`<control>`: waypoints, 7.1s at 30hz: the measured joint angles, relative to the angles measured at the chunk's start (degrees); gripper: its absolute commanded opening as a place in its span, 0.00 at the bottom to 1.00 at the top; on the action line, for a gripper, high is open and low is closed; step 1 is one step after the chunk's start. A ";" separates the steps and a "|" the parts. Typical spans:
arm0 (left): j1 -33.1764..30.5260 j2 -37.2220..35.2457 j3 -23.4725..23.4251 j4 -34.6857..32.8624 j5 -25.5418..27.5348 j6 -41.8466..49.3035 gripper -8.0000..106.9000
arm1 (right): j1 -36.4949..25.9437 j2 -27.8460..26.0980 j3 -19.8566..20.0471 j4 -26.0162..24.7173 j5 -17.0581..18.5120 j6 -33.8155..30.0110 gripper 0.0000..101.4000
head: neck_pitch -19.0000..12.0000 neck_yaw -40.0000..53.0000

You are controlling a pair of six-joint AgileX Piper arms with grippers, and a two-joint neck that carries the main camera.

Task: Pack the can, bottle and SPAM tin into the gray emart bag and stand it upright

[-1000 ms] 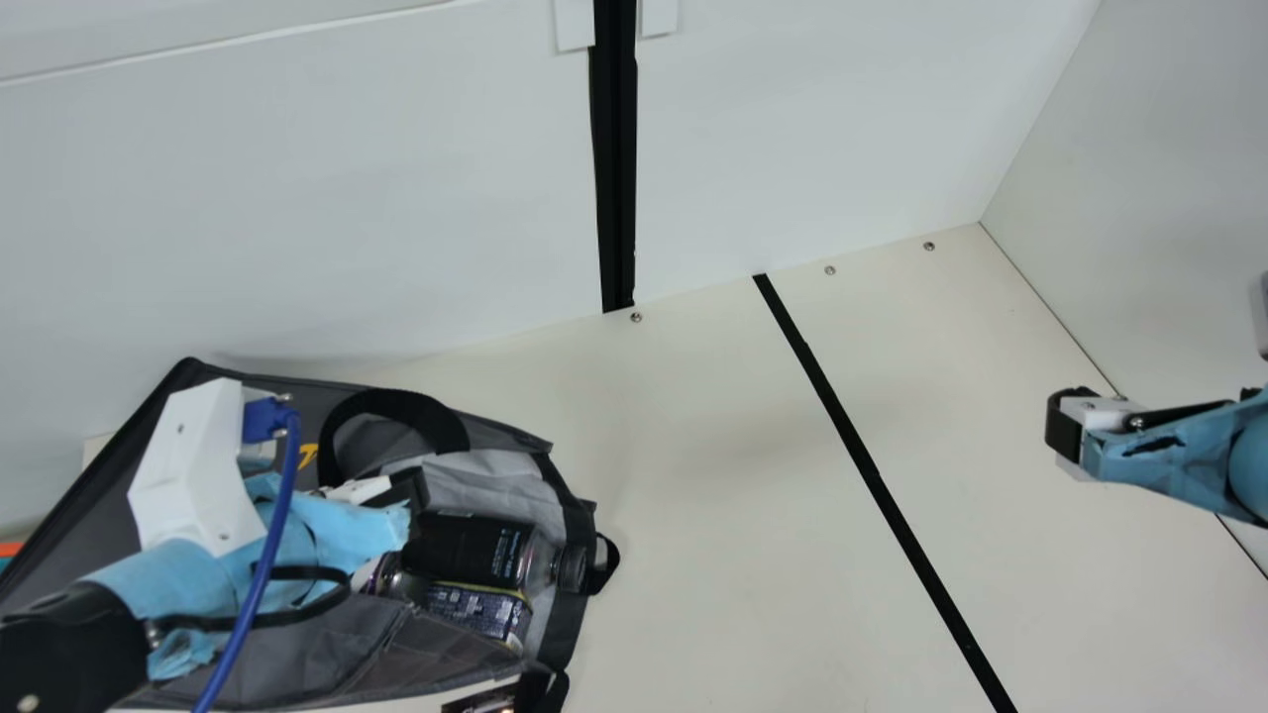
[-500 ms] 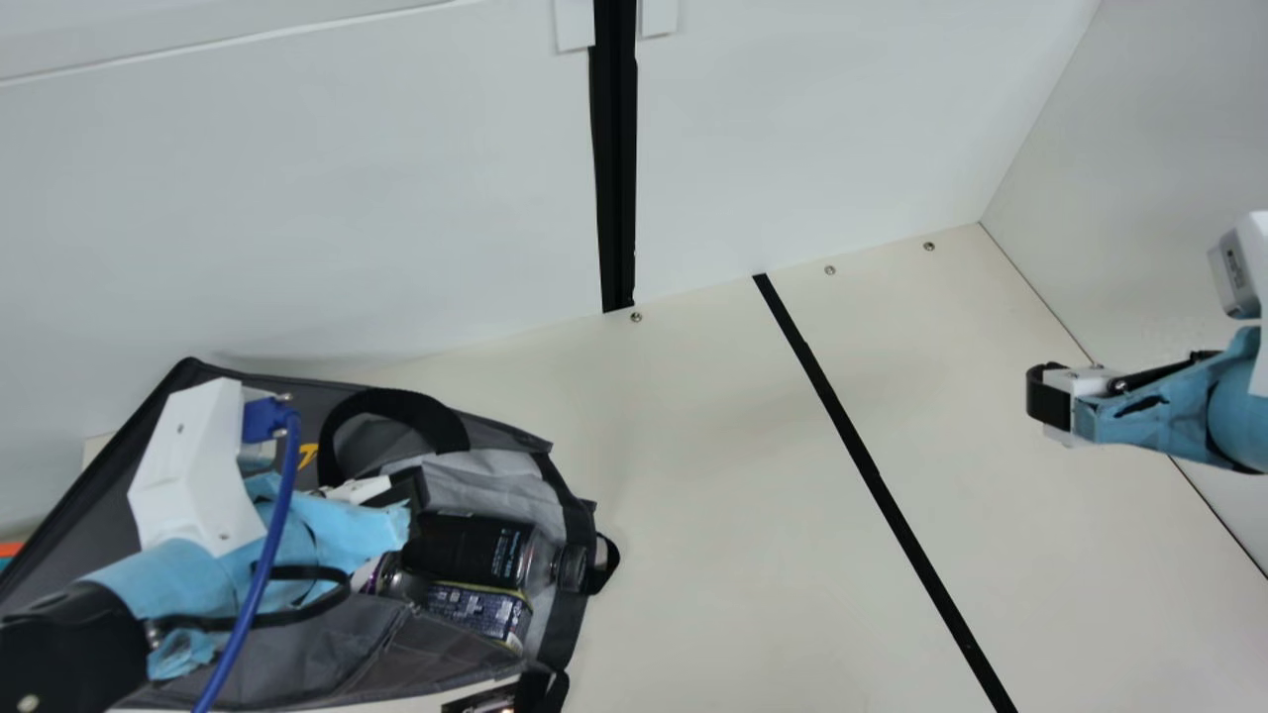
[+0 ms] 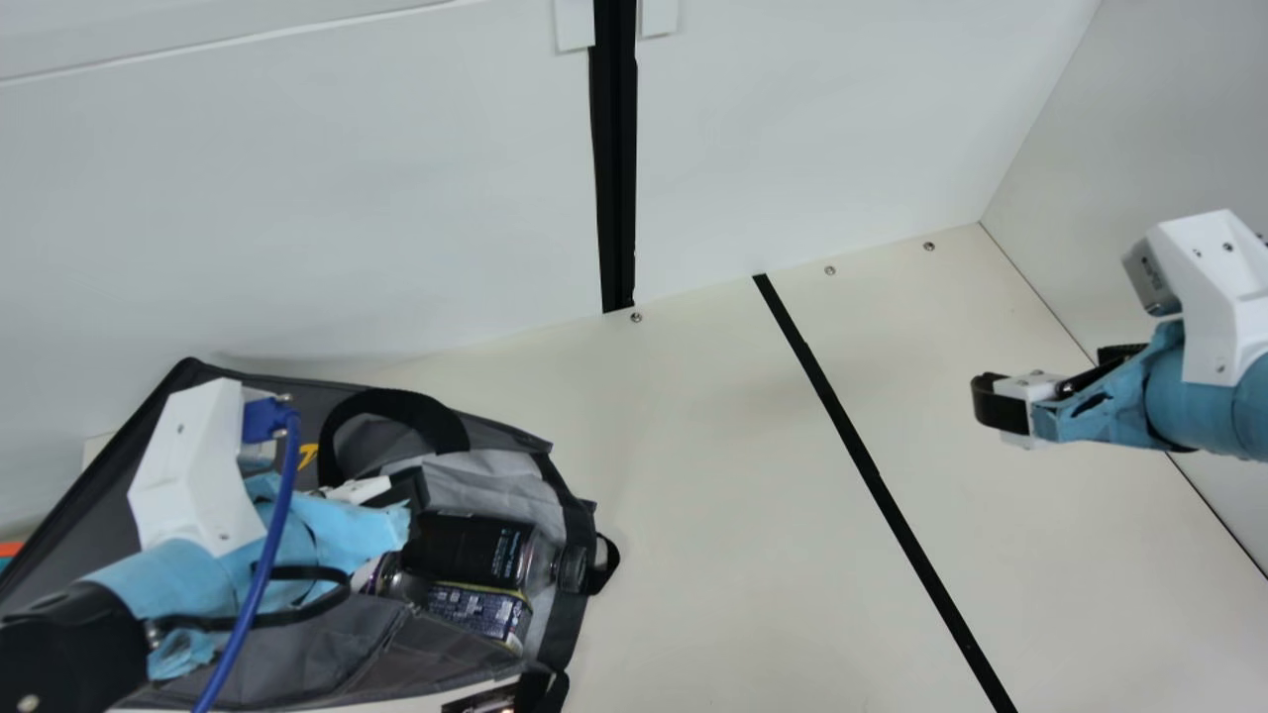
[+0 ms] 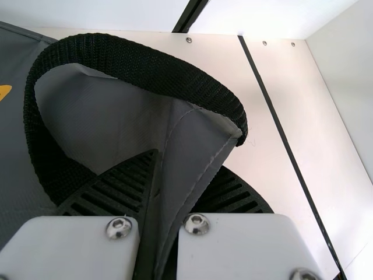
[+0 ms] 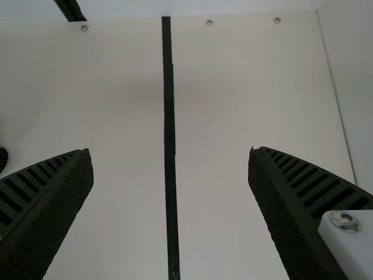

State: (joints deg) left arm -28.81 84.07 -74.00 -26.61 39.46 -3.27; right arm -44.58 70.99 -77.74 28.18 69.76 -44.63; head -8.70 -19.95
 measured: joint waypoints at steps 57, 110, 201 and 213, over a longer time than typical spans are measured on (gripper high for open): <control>0.00 0.00 0.00 0.00 0.00 0.00 0.00 | 19.63 15.04 9.63 20.88 0.00 -20.39 0.94 | 0.00 0.09; 0.00 0.00 0.00 0.00 0.00 0.00 0.00 | 38.92 34.94 5.42 25.53 -3.22 -28.63 0.94 | 0.00 0.09; -0.32 -0.82 -0.38 -0.87 -1.24 0.48 0.00 | 46.10 31.64 11.84 57.94 0.04 -21.83 0.00 | 0.00 0.00; -0.90 0.52 -5.35 0.97 -2.50 -1.62 0.00 | 44.77 27.00 11.14 60.94 0.15 -18.64 0.00 | 0.00 0.09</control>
State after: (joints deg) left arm -29.71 84.58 -79.35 -25.64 36.96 -4.89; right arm 0.19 97.99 -66.60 89.12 69.91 -63.27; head -8.70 -19.86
